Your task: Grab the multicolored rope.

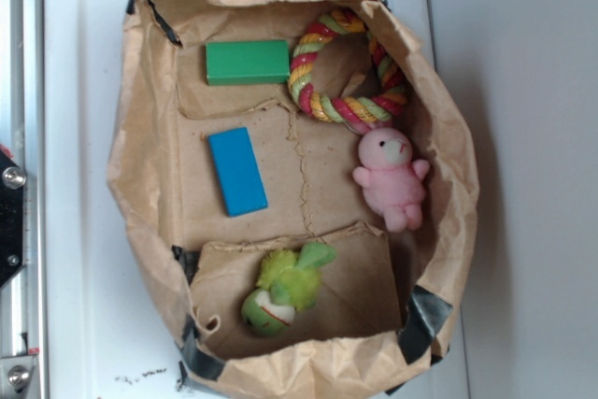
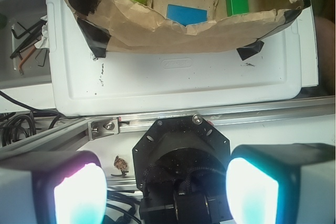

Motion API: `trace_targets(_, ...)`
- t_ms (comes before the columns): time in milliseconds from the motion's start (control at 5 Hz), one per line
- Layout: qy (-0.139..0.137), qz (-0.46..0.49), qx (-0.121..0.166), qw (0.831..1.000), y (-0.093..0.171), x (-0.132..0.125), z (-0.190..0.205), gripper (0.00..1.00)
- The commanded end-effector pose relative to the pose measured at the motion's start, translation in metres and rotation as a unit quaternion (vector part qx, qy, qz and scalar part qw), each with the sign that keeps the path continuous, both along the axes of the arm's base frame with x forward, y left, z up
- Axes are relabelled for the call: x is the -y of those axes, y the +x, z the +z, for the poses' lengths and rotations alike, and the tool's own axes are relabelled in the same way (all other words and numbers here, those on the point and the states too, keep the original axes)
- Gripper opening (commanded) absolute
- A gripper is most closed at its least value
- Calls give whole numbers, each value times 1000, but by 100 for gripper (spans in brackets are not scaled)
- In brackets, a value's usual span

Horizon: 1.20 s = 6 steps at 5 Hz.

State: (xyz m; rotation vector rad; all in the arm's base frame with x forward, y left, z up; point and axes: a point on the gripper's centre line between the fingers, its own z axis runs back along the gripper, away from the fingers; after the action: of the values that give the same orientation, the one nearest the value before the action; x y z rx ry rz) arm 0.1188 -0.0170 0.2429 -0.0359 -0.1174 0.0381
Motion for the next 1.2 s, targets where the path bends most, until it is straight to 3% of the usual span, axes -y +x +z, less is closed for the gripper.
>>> trace_targets(0,0,0,0,1000,0,0,0,100)
trace_targets(600,42,25,34,998,110,-20,-24,100)
trace_targets(800,32,-11,46,998,133,-27,-39,100)
trace_targets(1000,42,-24,58,997,164,-41,-50,100)
